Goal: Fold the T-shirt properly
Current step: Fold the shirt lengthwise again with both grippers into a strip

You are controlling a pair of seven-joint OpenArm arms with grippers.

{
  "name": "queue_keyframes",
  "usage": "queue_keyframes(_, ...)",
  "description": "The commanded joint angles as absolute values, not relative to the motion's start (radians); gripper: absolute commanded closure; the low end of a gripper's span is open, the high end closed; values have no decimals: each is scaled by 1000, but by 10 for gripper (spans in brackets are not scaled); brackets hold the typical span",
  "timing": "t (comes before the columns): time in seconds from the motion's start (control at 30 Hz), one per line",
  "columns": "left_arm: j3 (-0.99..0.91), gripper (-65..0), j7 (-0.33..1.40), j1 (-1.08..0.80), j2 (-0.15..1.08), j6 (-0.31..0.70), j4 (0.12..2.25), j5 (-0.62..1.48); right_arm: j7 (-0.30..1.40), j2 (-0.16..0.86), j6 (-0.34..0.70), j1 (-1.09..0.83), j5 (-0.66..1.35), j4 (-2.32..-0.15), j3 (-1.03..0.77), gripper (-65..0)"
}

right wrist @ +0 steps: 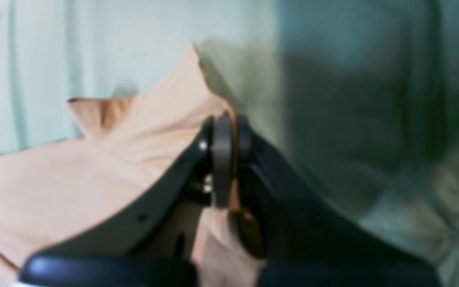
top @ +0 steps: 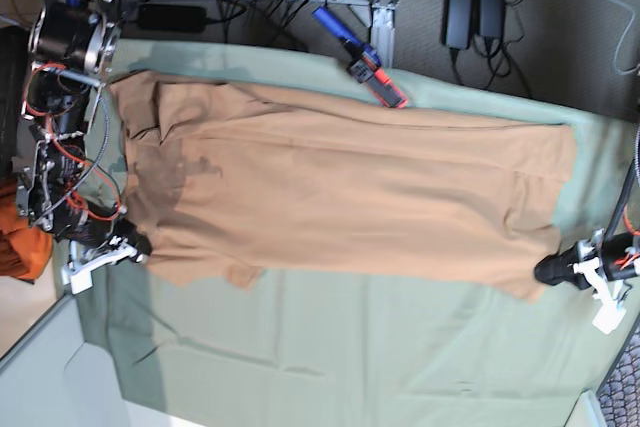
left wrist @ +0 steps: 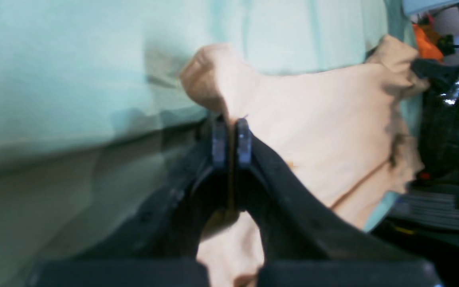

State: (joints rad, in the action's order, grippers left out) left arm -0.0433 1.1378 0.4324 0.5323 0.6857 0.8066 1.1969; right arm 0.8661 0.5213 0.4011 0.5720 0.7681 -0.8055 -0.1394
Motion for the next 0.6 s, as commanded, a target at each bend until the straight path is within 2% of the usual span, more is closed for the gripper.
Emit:
queue_keyframes(0.0, -47, 0, 1136, 459, 553, 698, 824, 1223, 858, 554, 548, 575, 785, -845, -144, 0)
queue_keyframes(0.2, -47, 0, 1188, 419, 574, 698, 824, 1300, 865, 582, 549, 400, 785, -1040, -168, 0)
queue_keyframes(0.37, -47, 0, 1242, 389, 594, 698, 826, 1368, 877, 585, 549, 263, 786, -1200, -278, 0)
queue_keyframes(0.57, -47, 0, 1296, 379, 605, 698, 826, 1422, 884, 585, 549, 134, 804, -1291, -367, 0)
